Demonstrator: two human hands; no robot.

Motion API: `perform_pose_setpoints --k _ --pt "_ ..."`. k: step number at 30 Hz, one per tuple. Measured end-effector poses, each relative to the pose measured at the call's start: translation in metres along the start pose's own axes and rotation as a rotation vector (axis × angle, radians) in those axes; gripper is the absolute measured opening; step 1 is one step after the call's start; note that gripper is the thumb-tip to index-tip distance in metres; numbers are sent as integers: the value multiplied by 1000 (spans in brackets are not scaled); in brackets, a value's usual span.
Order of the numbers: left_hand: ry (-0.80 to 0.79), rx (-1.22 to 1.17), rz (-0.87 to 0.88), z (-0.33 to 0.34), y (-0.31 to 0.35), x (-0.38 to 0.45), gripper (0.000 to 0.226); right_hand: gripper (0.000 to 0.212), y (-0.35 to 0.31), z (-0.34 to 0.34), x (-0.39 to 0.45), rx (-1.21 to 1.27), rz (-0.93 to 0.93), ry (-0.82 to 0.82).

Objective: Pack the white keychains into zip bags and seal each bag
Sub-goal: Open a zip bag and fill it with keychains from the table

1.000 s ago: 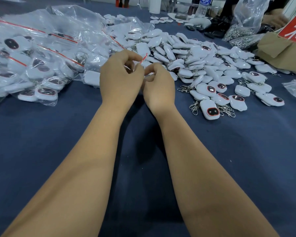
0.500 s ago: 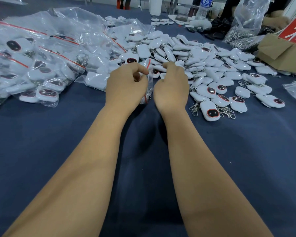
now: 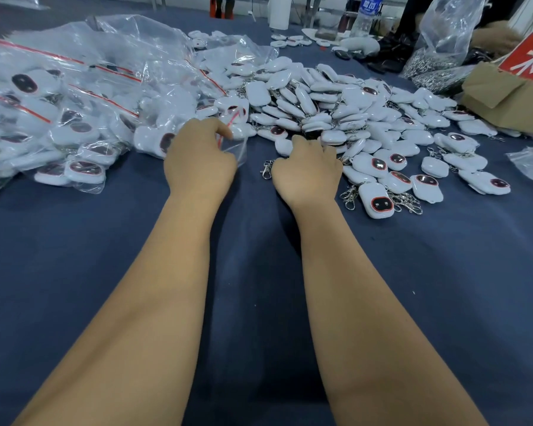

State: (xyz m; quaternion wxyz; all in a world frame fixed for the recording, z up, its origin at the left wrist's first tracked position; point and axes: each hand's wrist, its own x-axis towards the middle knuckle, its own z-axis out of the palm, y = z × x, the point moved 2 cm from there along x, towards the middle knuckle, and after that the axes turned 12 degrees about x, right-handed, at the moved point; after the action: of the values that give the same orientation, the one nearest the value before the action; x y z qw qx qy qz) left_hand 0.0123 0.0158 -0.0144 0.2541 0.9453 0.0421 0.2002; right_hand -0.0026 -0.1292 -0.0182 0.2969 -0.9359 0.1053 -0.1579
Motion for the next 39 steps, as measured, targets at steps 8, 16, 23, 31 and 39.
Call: perform_pose_setpoints --k 8,16,23,31,39 --pt "16 -74 -7 -1 9 -3 30 27 0 3 3 -105 -91 65" --pt "-97 -401 -74 2 10 -2 35 25 -22 -2 -2 1033 63 31" --pt "-206 -845 -270 1 16 -2 19 13 -20 4 -1 1146 133 -149" --pt "-206 -871 -207 6 16 0 24 17 -19 10 0 1088 106 -215" --pt "-219 -837 -224 10 18 -1 25 19 -17 8 2 1126 122 -215"
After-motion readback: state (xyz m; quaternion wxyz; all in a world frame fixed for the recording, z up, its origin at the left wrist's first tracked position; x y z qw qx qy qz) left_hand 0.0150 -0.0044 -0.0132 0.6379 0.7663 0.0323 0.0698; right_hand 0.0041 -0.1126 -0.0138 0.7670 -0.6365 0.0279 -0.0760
